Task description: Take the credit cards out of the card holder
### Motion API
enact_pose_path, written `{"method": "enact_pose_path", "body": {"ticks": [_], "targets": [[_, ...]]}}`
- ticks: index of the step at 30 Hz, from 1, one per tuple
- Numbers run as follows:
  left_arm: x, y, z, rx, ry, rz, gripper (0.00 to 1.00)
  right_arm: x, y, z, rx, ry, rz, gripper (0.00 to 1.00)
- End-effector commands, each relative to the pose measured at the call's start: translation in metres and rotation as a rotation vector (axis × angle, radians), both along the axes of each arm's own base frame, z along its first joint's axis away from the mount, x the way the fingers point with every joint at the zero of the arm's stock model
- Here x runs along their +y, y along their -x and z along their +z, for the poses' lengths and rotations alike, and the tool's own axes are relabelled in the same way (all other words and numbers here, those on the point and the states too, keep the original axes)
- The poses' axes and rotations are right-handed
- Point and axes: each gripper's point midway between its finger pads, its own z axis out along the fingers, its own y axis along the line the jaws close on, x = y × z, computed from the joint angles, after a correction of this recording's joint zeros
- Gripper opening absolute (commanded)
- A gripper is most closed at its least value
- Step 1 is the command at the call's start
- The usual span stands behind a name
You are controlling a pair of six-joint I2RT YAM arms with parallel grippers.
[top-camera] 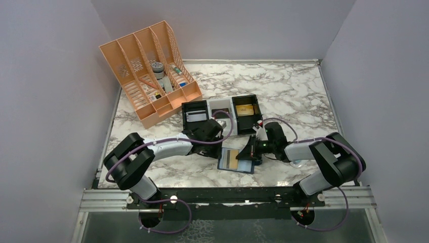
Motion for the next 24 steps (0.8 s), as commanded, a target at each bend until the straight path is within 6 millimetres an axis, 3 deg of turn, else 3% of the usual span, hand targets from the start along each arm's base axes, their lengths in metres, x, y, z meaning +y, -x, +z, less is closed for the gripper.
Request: {"method": "enact_pose_path", "body": {"ticks": [1,6,10,18,24], "targets": [[-0.02,-0.011,0.035,-0.077,0.104,-0.017,0.27,0.007,0.002,0.004,-0.03,-0.055,0.059,0.02],[-0.044,-0.012,0.056,-0.107,0.174,-0.08,0.34,0.009,0.005,-0.001,-0.019,-0.061,0.092,0.03],[-0.056,-0.011,0.058,-0.117,0.184,-0.11,0.35,0.009,0.008,-0.003,-0.002,-0.071,0.104,0.03],[-0.055,0.002,0.026,-0.063,0.121,-0.154,0.34,0.008,0.005,-0.006,0.002,-0.055,0.076,0.03],[-0.036,0.012,0.001,-0.031,0.017,-0.142,0.26,0.007,0.003,-0.004,-0.006,-0.045,0.062,0.04]]}}
